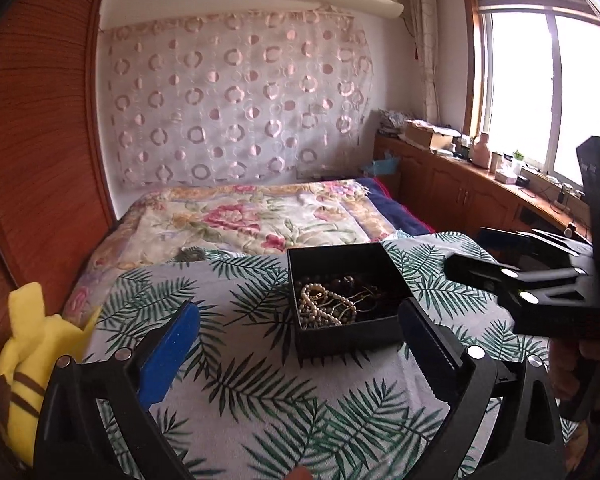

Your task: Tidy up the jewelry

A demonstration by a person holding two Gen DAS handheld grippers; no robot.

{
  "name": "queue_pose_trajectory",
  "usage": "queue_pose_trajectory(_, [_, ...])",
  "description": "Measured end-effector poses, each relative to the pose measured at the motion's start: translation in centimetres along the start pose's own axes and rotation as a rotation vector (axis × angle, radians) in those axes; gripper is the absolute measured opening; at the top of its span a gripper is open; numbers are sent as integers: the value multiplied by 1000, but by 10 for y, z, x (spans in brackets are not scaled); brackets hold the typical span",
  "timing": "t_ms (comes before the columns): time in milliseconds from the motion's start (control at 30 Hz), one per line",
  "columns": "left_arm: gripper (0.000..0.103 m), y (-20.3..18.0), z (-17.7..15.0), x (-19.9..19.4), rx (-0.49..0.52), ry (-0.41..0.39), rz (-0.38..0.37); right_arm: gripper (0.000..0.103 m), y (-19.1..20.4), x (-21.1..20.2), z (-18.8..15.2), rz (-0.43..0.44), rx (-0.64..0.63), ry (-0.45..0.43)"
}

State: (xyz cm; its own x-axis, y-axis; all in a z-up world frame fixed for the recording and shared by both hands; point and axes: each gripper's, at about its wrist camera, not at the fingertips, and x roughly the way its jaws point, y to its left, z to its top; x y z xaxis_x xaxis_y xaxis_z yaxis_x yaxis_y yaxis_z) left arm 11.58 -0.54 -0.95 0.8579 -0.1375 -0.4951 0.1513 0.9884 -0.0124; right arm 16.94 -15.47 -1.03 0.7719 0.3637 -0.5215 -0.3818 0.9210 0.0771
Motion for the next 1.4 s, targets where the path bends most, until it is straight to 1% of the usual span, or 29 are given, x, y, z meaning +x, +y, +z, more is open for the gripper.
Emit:
queue_pose_trajectory(33, [96, -1, -1, -5, 0, -4, 4, 96, 1, -8, -4, -11, 5, -12])
queue_pose_trajectory(133, [96, -1, -6, -19, -20, -10, 22, 101, 4, -32, -17, -41, 9, -45])
queue_pose_trajectory(233, [96, -3, -11, -32, -32, -24, 26, 101, 4, -53, -28, -53, 31, -73])
queue_pose_trajectory(367, [96, -6, -20, -46, -33, -28, 36, 101, 2, -82, -43, -91, 71, -109])
queue_pose_trajectory(467, [96, -8, -27, -57, -33, -33, 50, 101, 2, -94, -51, -121, 84, -128])
queue_pose_trajectory(633, [96, -9, -34, -67, -30, -38, 63, 101, 4, -102, -61, -166, 91, -138])
queue_pose_trajectory(767, [96, -11, -38, -70, -18, -25, 70, 101, 5, -100, -66, -177, 96, -141])
queue_pose_trajectory(1033, [96, -9, -38, -74, -34, -30, 73, 101, 6, -99, -68, -184, 101, -146])
queue_pose_trajectory(1200, [96, -11, -39, -76, -24, -42, 81, 101, 6, -99, -67, -183, 103, -148])
queue_pose_trajectory(1400, [96, -12, -39, -76, -30, -35, 76, 101, 6, -99, -67, -185, 103, -148])
